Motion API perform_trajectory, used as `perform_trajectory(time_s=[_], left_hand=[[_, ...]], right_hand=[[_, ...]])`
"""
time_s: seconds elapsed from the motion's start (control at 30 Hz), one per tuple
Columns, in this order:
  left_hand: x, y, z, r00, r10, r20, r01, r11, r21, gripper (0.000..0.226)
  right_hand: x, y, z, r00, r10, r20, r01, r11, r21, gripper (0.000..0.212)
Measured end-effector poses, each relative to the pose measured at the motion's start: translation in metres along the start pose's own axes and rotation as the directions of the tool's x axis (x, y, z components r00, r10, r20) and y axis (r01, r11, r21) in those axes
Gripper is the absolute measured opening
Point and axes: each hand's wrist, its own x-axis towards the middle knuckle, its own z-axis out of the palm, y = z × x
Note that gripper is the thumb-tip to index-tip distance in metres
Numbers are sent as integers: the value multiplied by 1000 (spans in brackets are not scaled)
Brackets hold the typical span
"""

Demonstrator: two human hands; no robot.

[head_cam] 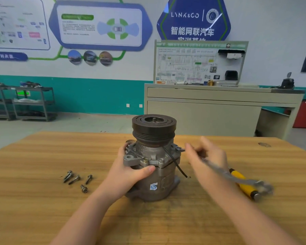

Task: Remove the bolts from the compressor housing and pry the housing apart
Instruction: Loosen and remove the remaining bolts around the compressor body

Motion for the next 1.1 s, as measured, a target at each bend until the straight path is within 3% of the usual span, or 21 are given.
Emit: perform_trajectory(time_s=[0.03, 0.1, 0.17, 0.23, 0.33, 0.4, 0.47, 0.6, 0.77, 1.0, 1.1], left_hand=[[1, 0, 0, 1000, -3, 1, 3, 1000, 0, 99], [1, -2, 0, 1000, -10, 8, 10, 1000, -7, 101], [1, -3, 0, 1000, -13, 15, 13, 1000, -10, 102], [2, -4, -1, 1000, -10, 15, 10, 1000, -8, 102], [3, -6, -2, 1000, -4, 6, 4, 1000, 3, 109], [4, -5, -3, 1000, 6, 0, -6, 1000, 20, 111], [5, -5, -2, 1000, 7, 0, -7, 999, 32, 113], [4, -5, -1, 1000, 26, -16, -26, 999, 37, 106], [2, -5, -2, 1000, 15, 6, -15, 1000, 19, 107], [2, -1, -2, 1000, 9, 21, -10, 999, 35, 114], [3, -2, -2, 1000, 5, 25, -5, 999, 35, 114]], right_hand=[[8, 7, -5, 984, 169, 54, -176, 963, 205, 41], [30, 23, -18, 867, 377, 326, -499, 671, 549, 35], [49, 36, -23, 697, 410, 589, -717, 388, 579, 26], [59, 45, -15, 611, 365, 703, -790, 217, 574, 36], [66, 50, -1, 663, 404, 630, -713, 84, 696, 46], [66, 51, 0, 740, 494, 457, -591, 153, 792, 38], [61, 51, -5, 793, 520, 317, -518, 301, 801, 39], [38, 37, -7, 875, 461, 145, -420, 577, 700, 52], [22, 17, -4, 936, 346, -63, -280, 840, 464, 50], [12, -7, 10, 975, 150, -163, -127, 981, 144, 41], [4, -20, 18, 984, -148, -96, 131, 977, -166, 44]])
